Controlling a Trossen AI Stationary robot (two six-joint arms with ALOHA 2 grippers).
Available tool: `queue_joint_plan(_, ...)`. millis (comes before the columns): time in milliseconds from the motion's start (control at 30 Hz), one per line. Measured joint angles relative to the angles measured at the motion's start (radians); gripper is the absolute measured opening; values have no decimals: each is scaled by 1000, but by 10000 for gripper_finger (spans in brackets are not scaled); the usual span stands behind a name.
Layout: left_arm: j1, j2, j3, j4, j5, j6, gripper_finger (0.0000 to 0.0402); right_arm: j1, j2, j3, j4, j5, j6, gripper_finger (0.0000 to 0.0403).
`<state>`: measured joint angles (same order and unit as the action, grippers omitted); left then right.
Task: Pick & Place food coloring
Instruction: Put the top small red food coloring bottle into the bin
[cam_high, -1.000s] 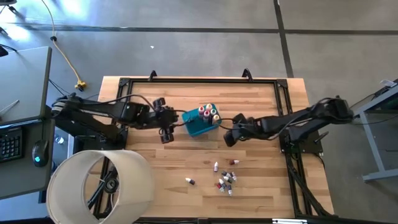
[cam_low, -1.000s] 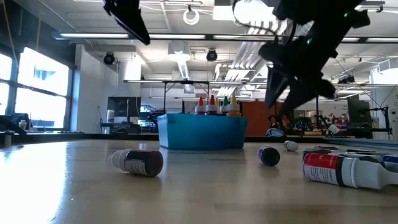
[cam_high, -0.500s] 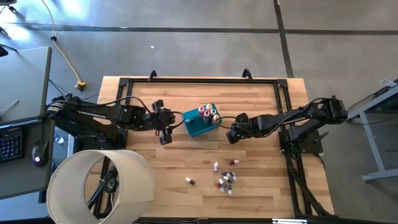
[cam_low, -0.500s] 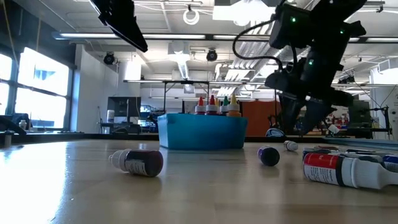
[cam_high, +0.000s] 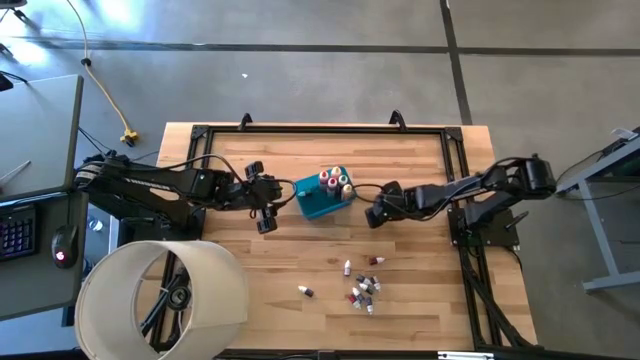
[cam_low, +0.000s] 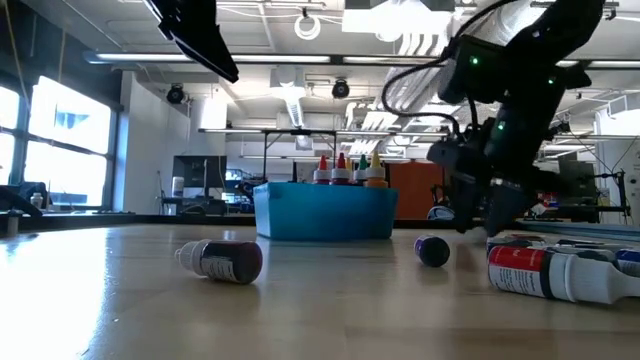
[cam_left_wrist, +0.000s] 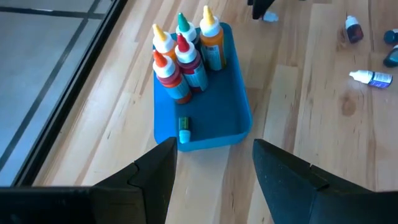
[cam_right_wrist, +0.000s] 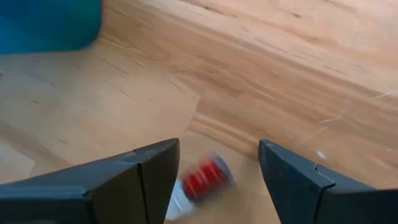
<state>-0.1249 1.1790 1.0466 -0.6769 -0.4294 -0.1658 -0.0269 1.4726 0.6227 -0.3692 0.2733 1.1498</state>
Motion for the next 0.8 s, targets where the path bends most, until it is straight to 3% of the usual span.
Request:
queue_joint_plan(333,0,0,0,-1,-3,3,204,5,21,-32,79,-18,14,179)
queue_joint_plan(433,0,0,0,-2,-4,3,204,8,6,-19,64,-46,-167,173)
queue_joint_plan(567,0,0,0,-2,-8,3,204,-2,-55,21,62,-166,-495,173)
queue_joint_plan(667,0,0,0,-2,-8,3,204,-9,-113,54,59,-238,-625,176)
queue_joint_plan(800,0,0,0,-2,-7,-13,204,7,-207,69,33,-237,-789,178)
